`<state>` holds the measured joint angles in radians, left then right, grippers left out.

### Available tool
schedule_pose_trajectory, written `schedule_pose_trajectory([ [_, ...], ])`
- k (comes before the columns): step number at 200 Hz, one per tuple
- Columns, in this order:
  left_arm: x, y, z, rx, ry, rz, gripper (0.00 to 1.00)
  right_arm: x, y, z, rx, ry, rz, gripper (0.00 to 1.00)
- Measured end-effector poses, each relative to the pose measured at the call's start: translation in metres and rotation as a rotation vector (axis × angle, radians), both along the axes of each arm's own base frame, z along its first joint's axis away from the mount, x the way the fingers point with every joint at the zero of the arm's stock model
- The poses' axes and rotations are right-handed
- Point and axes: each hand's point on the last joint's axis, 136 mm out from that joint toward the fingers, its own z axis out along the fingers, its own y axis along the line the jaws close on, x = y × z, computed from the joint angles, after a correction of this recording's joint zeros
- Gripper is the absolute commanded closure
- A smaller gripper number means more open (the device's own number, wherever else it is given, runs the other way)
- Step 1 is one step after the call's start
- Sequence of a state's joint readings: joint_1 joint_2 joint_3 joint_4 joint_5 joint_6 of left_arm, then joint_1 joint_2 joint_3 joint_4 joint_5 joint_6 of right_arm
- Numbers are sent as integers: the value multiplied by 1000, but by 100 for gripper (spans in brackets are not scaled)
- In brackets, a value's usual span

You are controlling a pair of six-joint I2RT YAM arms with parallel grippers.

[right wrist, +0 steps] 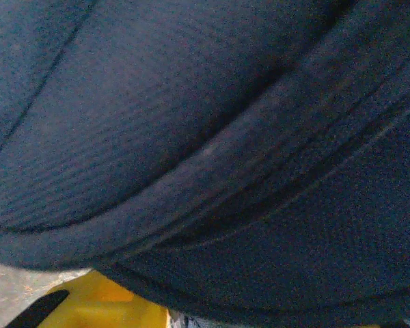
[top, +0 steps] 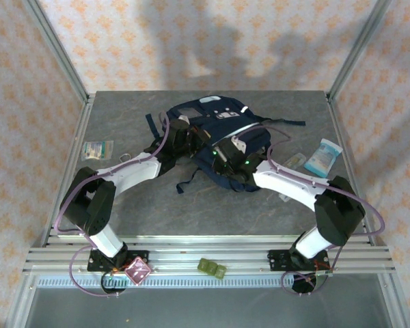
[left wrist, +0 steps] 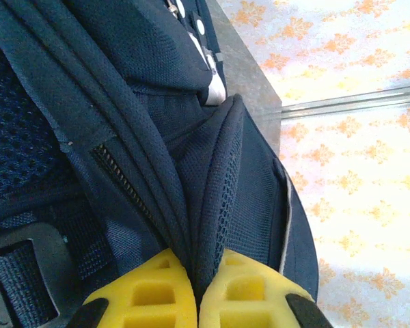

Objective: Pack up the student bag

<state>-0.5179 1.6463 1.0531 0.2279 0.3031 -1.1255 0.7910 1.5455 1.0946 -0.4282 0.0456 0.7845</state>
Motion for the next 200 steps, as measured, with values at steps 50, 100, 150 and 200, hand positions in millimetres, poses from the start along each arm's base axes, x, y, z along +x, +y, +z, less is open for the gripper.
schedule_pose_trajectory([
  [50, -2, -7, 4, -6, -17, -9, 100, -1, 4, 7, -128, -30, 9, 59],
  [100, -1, -9, 3, -10, -19, -10, 100, 1, 3, 1, -206, -26, -8, 64],
  [150, -1, -10, 4, -15, -25, -13, 100, -2, -1, 9, -256, -17, -7, 88],
  [200, -2, -12, 3, -24, -33, -24, 100, -6, -2, 12, -279, 0, 30, 100],
])
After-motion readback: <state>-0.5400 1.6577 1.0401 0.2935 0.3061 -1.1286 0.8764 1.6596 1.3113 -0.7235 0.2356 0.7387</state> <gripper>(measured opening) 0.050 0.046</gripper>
